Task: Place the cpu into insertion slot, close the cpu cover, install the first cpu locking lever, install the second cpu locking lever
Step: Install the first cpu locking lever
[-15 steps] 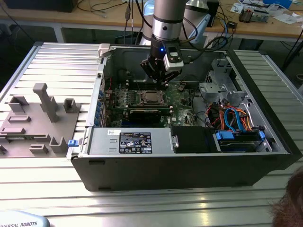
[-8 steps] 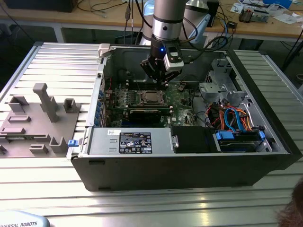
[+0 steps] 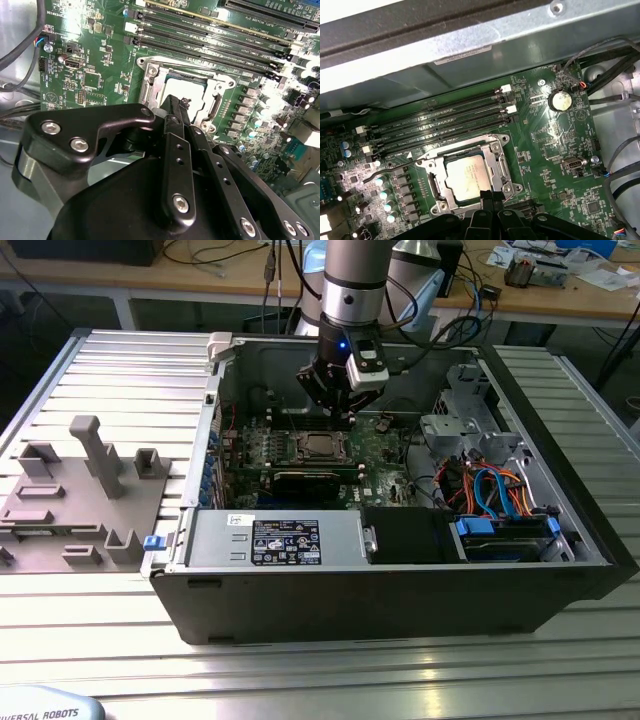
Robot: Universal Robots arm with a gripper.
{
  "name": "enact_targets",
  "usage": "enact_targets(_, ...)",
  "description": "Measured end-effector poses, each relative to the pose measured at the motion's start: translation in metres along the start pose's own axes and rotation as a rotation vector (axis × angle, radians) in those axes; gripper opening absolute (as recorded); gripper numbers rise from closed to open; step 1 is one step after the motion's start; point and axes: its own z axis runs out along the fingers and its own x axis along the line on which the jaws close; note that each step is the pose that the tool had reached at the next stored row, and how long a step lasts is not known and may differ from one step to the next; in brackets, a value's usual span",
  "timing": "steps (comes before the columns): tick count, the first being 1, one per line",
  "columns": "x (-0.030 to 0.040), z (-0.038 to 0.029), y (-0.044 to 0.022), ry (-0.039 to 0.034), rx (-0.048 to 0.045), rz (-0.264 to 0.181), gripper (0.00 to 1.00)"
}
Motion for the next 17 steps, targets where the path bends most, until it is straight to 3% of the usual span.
enact_targets(17, 0.0, 0.0, 0.0, -0.001, -0.0001, -0.014, 0.11)
